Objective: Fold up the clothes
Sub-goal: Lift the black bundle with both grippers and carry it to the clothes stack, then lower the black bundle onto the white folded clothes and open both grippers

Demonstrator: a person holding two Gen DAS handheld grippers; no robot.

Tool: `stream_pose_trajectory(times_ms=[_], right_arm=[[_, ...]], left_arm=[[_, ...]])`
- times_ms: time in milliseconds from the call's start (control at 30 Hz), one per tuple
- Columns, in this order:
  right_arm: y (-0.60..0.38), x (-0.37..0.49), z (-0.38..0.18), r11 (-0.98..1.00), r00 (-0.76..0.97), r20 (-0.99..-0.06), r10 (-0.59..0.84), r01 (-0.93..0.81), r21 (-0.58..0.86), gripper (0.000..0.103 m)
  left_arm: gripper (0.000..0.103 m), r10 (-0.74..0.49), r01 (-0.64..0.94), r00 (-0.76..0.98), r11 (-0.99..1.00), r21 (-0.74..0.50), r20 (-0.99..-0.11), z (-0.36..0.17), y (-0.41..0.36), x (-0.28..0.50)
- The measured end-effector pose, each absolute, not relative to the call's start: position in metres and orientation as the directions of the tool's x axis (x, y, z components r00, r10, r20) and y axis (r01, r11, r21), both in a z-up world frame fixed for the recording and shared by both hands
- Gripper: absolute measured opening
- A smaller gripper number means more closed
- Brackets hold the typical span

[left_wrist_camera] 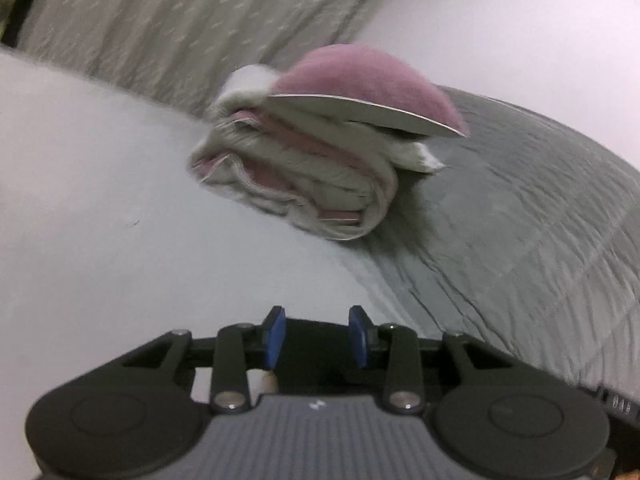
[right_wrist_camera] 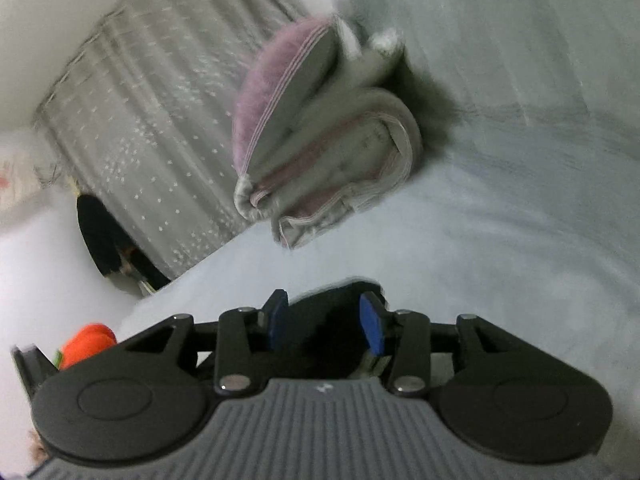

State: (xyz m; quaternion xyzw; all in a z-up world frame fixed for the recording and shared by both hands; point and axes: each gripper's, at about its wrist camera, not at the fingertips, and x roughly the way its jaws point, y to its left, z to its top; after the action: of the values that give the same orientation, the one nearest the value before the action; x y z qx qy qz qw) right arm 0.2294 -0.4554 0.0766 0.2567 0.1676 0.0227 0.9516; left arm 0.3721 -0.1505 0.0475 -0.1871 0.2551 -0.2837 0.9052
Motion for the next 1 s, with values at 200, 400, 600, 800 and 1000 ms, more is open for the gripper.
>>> stream_pose_trajectory(times_ms=[200, 400, 600, 800, 1000], right_arm=[[-0.409, 0.243, 0.061, 0.967, 0.933, -0.351, 0.073, 0.020, 0.255, 0.044], [-0.407, 0.246, 0.032, 0.978, 0.911, -0.410, 0.043, 0.045, 0.202, 0.044], [-0.407, 0.236, 0.067, 0.975, 0.913, -0.406, 0.037, 0.055, 0.214, 0.045], [-0.408, 0.221, 0.097, 0.973, 0.886, -0.464, -0.004, 0.111, 0.203, 0.053], [-0.399, 0.183, 0.117, 0.958, 0.838, -0.545, -0.035, 0.184, 0.220, 0.079]], left_arm=[[0.042, -0.632, 0.515, 0.665, 0.774, -0.369, -0.399, 0.022, -0.186, 0.364], [0.042, -0.632, 0.519, 0.651, 0.775, -0.360, -0.421, 0.012, -0.186, 0.362], [0.056, -0.592, 0.472, 0.663, 0.805, -0.358, -0.458, 0.046, -0.186, 0.350], [0.076, -0.497, 0.394, 0.673, 0.868, -0.304, -0.548, 0.076, -0.187, 0.318], [0.100, -0.406, 0.339, 0.683, 0.913, -0.229, -0.607, 0.101, -0.186, 0.277]])
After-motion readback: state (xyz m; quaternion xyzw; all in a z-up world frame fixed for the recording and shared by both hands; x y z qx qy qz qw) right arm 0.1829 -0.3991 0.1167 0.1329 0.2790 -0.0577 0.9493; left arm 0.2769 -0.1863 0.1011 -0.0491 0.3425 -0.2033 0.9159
